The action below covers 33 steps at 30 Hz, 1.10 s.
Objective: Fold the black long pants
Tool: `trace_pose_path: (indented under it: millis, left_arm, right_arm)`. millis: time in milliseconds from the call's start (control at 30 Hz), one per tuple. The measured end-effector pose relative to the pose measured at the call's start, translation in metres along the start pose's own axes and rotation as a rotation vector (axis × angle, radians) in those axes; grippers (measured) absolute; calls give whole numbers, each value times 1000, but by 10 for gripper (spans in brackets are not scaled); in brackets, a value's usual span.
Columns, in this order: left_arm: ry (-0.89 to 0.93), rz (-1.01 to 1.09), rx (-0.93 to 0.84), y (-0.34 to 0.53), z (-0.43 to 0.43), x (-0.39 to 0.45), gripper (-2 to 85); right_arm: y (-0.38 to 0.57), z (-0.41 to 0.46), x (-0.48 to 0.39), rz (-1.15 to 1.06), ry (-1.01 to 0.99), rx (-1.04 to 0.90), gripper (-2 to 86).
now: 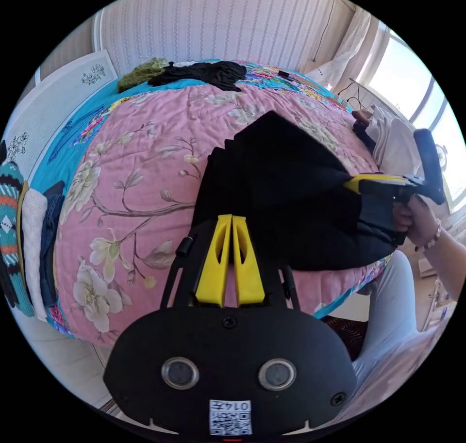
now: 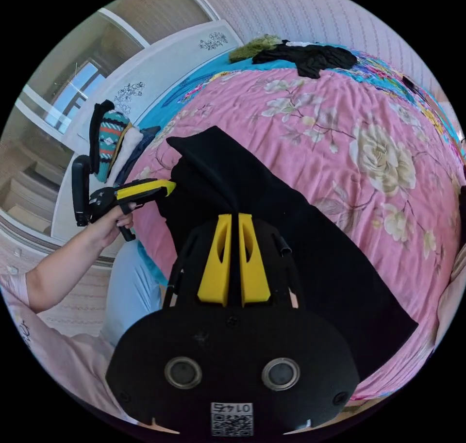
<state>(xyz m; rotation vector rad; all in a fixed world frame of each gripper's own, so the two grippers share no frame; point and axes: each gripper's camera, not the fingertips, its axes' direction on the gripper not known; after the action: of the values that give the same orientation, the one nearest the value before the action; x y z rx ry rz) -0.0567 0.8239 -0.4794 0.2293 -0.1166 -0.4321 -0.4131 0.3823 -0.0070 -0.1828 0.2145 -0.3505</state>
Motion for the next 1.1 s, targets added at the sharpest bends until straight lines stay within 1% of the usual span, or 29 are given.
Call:
trace_pose_path:
  millis: [67,133,167,200,233,267,300,367,433,500,533,600,667,733,800,867,900,967,1000,1067,1100]
  left_arm:
    - [-27,-20,23,3,-13,-16,-4]
    - [-33,-21,25,1,-18,-25,4]
    - [-30,-21,26,-2,-19,-31,39]
    - [-25,-18,28,-4,-20,-34,56]
    - [-34,-7,33,-9,-21,-37,93]
    - [-57,14,28,-14,-19,-40,117]
    - [-66,23,16,-16,-16,-41,124]
    - [-52,2,-103,-22,0,-50,127]
    - [-43,2,-117,-19,-3,-57,113]
    - [-41,4,-106,-12,-14,-66,94]
    - [-23,29,-73,-5,-26,-73,83]
    - [80,7,-21,6,-48,-89,58]
    - [243,-77,20,15,-76,-115,33]
    - [297,-75,38,23,-96,-128,26]
    - [352,-44,47,30,-116,-140,23]
    - [410,-37,111,40,-151,-159,21]
    - [420,-47,135,44,-161,-165,21]
    - [430,-66,263,65,-212,-194,20]
    - [426,-71,299,74,-225,-201,21]
    - [400,-88,440,119,-275,-232,26]
    - [392,-94,465,132,-285,-240,28]
  right_arm:
    - [18,-49,13,46,-31,129,16]
    - [61,-119,35,108,-45,321,15]
    - [74,-136,41,128,-40,367,14]
    - [103,-168,53,182,-7,449,14]
    - [136,-196,66,252,43,520,15]
    - [152,-208,72,294,70,550,15]
    - [185,-229,82,378,127,599,15]
    - [231,-251,95,512,225,631,15]
    - [280,-265,104,665,294,646,15]
    - [305,-272,104,730,323,660,15]
    - [316,-275,103,749,340,666,15]
    - [324,-282,102,753,342,692,15]
    - [325,-291,101,732,302,747,14]
    - [312,-307,96,642,236,843,13]
    - [294,-319,88,544,198,895,13]
    - [274,-331,82,453,140,928,12]
    - [260,-338,78,398,112,936,12]
    - [244,-348,74,336,66,971,12]
    - [238,-355,72,303,17,1009,12]
    - [238,-362,72,287,-32,1072,12]
    - [240,-364,73,303,-27,1093,12]
